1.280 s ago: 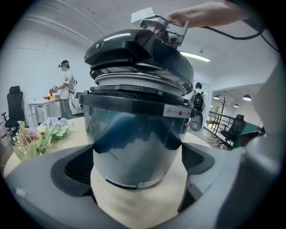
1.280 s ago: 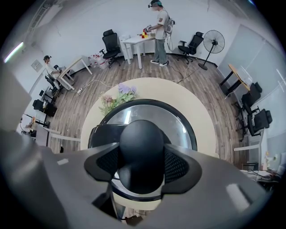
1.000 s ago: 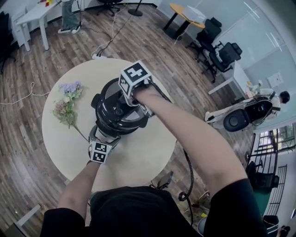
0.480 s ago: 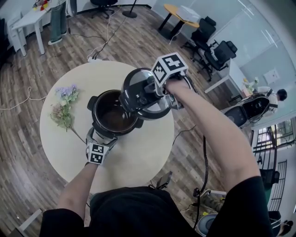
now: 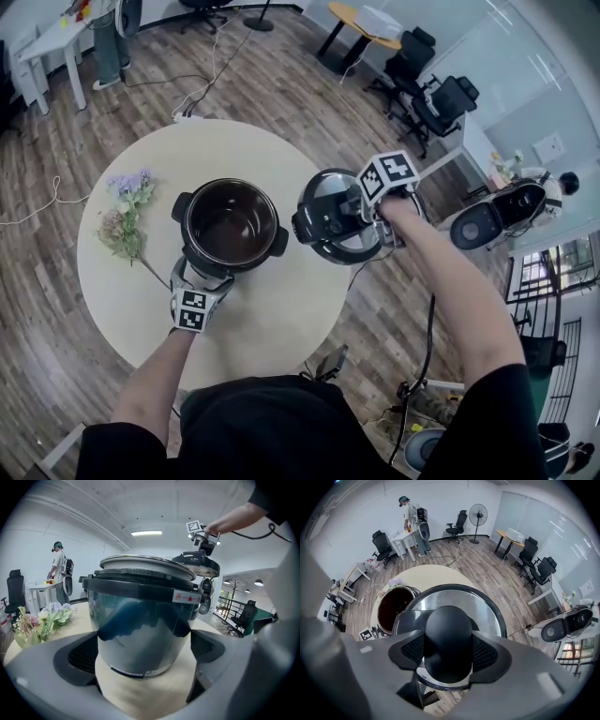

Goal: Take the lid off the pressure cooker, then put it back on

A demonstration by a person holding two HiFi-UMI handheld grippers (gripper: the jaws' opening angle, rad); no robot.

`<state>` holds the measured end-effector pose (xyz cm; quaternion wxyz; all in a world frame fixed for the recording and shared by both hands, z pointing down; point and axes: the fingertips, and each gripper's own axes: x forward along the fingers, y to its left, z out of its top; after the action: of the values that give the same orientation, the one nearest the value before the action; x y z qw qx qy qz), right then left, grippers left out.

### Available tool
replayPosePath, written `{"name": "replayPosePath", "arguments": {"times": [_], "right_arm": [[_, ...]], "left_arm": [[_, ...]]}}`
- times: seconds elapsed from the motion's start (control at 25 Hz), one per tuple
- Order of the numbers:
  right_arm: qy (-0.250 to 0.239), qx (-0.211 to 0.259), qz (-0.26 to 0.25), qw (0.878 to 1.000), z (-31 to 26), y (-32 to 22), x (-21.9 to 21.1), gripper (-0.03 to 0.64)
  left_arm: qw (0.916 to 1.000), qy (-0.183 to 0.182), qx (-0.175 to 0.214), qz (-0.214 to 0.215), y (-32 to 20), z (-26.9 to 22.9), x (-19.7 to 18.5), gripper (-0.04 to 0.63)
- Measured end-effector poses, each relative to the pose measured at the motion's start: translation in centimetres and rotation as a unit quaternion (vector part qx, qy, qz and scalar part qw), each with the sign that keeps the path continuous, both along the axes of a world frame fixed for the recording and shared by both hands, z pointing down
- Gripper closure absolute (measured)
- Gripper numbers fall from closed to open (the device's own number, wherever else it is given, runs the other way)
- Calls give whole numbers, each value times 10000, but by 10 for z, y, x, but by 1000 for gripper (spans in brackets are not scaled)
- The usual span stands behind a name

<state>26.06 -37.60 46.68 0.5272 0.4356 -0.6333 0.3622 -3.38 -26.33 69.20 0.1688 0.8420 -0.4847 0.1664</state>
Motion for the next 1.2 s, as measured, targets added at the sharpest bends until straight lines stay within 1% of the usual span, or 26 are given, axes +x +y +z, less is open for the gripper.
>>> {"name": "replayPosePath", "arguments": {"times": [0.08,0.2,0.44,0.64,0.92,1.08,1.2], "right_arm": [[12,-72,126,9999,16,12,17,332],[53,-220,286,9993,37,23,33,331],[112,-454,431,9980,112,63,53,331],[-62,-640,497,9967,172,94,44,331],[-36,-603,340,9976,245,123,22,331],[-28,-746,329,9967,272,141,12,331],[4,-705,266,9972,284,147,7,331]], "left_arm": [[10000,0,-12,0,1,2,0,3],[10000,-3,-79,16,-5,-8,-6,3],[10000,-6,-36,9,-8,-5,-7,3],[10000,-30,-83,6,-7,-7,-10,3],[9999,-28,-106,7,-7,-4,-9,4],[9999,-27,-100,16,-6,-4,-9,4],[9999,-47,-110,32,-7,-3,-9,3]]}}
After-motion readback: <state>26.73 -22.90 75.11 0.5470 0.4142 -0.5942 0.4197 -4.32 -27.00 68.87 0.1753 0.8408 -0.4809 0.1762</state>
